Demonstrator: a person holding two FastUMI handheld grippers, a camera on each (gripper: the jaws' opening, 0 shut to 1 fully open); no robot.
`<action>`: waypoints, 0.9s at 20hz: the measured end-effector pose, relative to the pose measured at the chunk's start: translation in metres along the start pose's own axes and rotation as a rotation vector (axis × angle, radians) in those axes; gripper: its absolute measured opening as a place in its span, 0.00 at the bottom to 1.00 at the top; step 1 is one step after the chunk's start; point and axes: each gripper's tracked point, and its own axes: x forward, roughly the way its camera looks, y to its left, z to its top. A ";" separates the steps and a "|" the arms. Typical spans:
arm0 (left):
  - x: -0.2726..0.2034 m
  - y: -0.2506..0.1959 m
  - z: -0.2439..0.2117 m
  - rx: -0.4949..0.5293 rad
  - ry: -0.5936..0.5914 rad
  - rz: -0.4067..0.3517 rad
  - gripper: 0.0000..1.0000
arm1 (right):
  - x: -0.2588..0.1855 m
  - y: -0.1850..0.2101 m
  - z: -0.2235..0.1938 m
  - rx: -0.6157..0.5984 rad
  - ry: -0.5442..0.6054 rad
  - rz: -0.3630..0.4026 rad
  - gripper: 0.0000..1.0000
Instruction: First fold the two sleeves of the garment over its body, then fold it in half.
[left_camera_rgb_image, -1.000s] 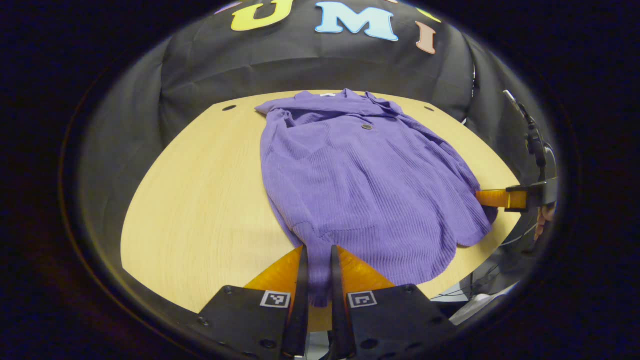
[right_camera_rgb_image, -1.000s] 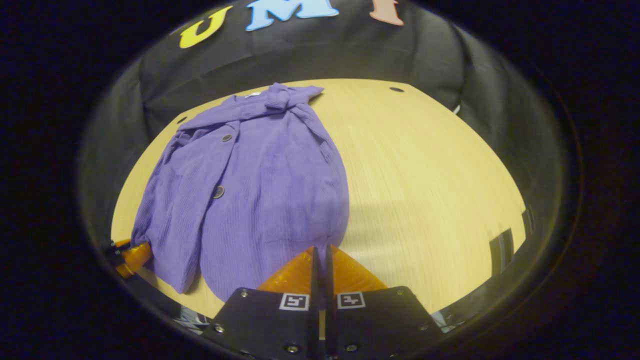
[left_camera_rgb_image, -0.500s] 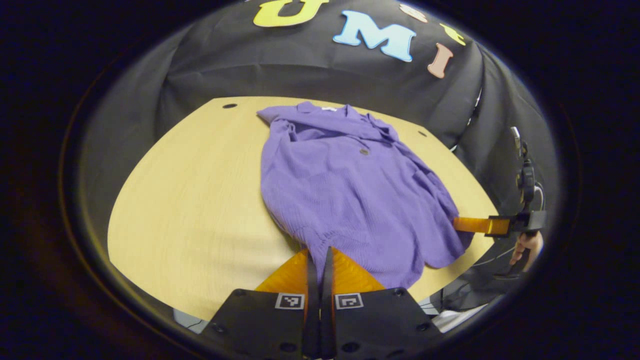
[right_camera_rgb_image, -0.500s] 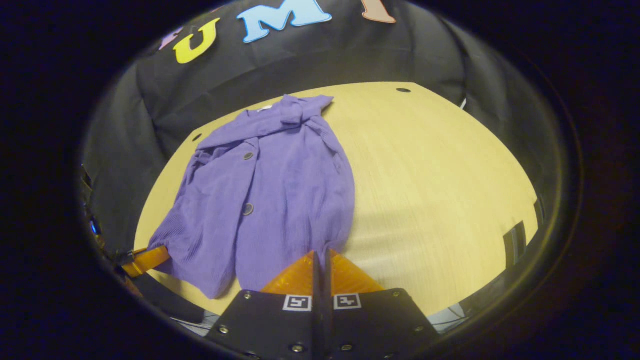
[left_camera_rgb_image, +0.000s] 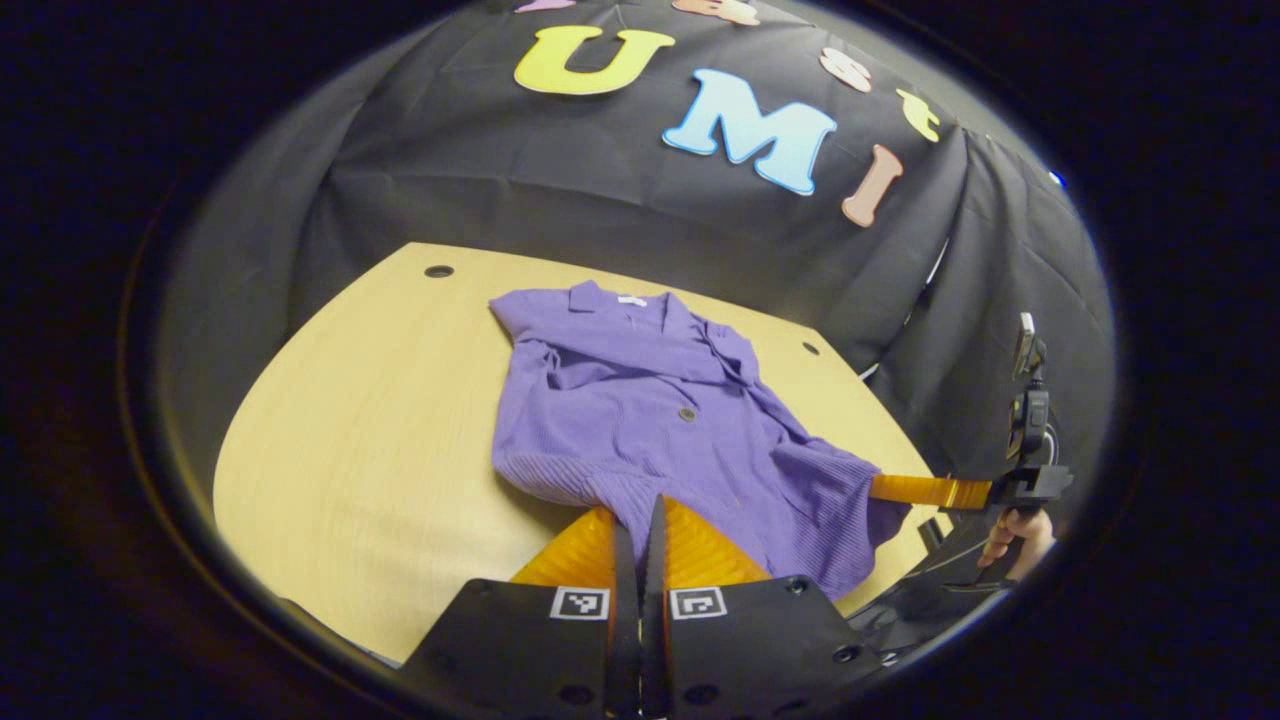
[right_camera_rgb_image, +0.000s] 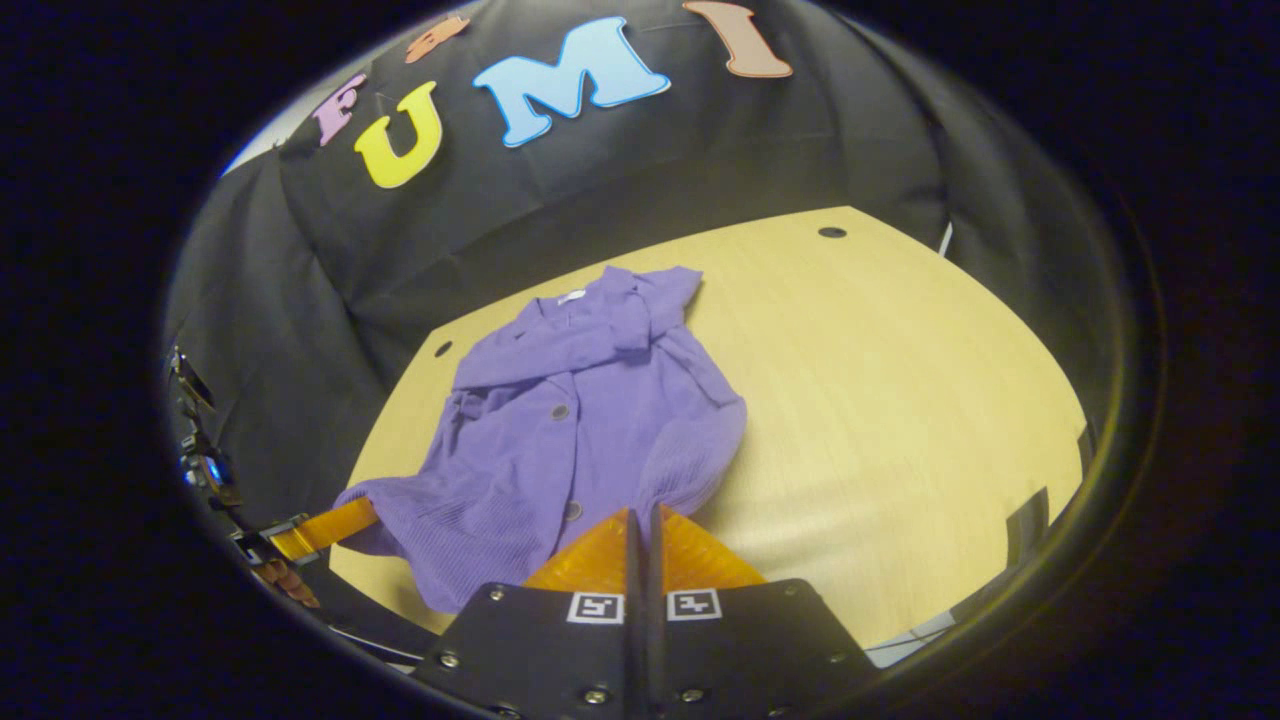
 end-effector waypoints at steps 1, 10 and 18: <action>0.001 0.000 0.009 -0.007 -0.015 0.002 0.07 | 0.002 0.002 0.010 -0.002 -0.014 0.011 0.01; 0.038 -0.002 0.106 0.010 -0.137 0.048 0.08 | 0.036 0.010 0.117 -0.031 -0.128 0.092 0.01; 0.084 0.010 0.175 0.002 -0.207 0.117 0.08 | 0.086 0.013 0.193 -0.049 -0.161 0.152 0.01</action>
